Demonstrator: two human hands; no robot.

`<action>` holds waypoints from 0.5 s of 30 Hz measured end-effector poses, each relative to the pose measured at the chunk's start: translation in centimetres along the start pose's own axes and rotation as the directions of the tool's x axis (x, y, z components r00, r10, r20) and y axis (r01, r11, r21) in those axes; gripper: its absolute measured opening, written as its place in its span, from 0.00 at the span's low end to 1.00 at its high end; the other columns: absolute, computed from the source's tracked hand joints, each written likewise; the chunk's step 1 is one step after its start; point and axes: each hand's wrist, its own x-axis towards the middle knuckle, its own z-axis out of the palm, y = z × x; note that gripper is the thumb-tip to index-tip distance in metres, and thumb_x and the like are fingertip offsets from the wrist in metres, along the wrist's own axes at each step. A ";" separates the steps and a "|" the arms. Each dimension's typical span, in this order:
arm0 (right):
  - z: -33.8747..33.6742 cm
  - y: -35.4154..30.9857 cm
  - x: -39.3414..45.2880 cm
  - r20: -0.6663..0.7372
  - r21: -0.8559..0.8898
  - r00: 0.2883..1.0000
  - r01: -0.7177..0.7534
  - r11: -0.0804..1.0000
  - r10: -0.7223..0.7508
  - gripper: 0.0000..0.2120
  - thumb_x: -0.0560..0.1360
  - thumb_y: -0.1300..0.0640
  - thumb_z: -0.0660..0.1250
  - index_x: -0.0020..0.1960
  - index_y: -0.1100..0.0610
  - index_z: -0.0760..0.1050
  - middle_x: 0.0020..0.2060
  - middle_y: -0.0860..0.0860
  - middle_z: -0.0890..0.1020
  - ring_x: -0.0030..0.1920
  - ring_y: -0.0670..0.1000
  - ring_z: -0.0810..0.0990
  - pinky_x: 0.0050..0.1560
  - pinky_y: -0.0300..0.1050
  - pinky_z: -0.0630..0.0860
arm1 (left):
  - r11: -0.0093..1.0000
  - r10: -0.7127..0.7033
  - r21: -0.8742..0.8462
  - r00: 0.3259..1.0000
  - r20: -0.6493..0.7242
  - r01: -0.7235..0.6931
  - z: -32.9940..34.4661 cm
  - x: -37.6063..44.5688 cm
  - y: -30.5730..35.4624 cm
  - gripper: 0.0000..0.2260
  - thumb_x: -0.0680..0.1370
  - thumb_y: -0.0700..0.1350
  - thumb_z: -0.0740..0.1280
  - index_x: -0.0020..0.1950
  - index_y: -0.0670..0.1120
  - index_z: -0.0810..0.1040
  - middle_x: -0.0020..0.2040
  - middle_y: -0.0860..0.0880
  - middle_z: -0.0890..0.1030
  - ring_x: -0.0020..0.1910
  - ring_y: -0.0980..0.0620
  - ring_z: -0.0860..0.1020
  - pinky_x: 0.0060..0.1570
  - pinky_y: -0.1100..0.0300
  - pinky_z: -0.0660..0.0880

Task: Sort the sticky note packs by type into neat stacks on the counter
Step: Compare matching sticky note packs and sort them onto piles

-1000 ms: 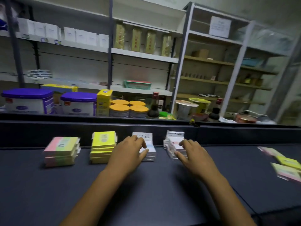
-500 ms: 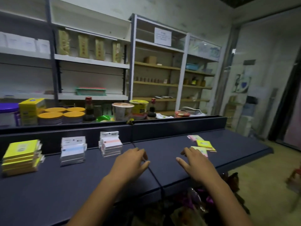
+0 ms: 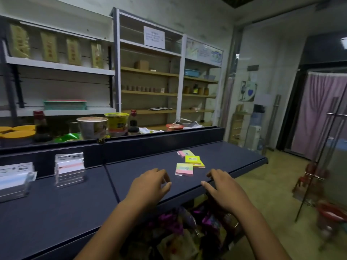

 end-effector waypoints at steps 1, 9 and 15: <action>0.1 0.7 0.5 -0.004 0.003 1.000 -0.006 1.000 0.006 0.19 0.81 0.39 0.57 0.64 0.51 0.69 0.61 0.47 0.76 0.62 0.50 0.73 0.60 0.49 0.74 | 1.000 0.001 -0.009 1.000 -0.001 -0.001 0.5 0.8 0.2 0.09 0.81 0.58 0.60 0.56 0.56 0.75 0.55 0.56 0.77 0.52 0.54 0.76 0.49 0.57 0.75; 2.4 5.0 7.4 0.001 -0.017 1.000 -0.005 1.000 0.005 0.19 0.81 0.39 0.58 0.64 0.50 0.69 0.60 0.47 0.76 0.62 0.50 0.73 0.60 0.48 0.73 | 0.998 -0.018 -0.054 1.000 -0.009 0.017 5.1 9.0 -0.4 0.08 0.80 0.56 0.62 0.55 0.56 0.76 0.53 0.57 0.77 0.52 0.54 0.76 0.45 0.58 0.73; 3.4 7.4 14.3 0.009 -0.022 1.000 0.002 1.000 -0.002 0.20 0.80 0.39 0.58 0.65 0.50 0.69 0.62 0.47 0.75 0.63 0.49 0.72 0.60 0.48 0.72 | 0.995 -0.049 -0.086 0.998 -0.026 0.047 7.7 16.0 -1.7 0.08 0.79 0.55 0.62 0.54 0.56 0.77 0.53 0.58 0.78 0.51 0.55 0.77 0.42 0.59 0.71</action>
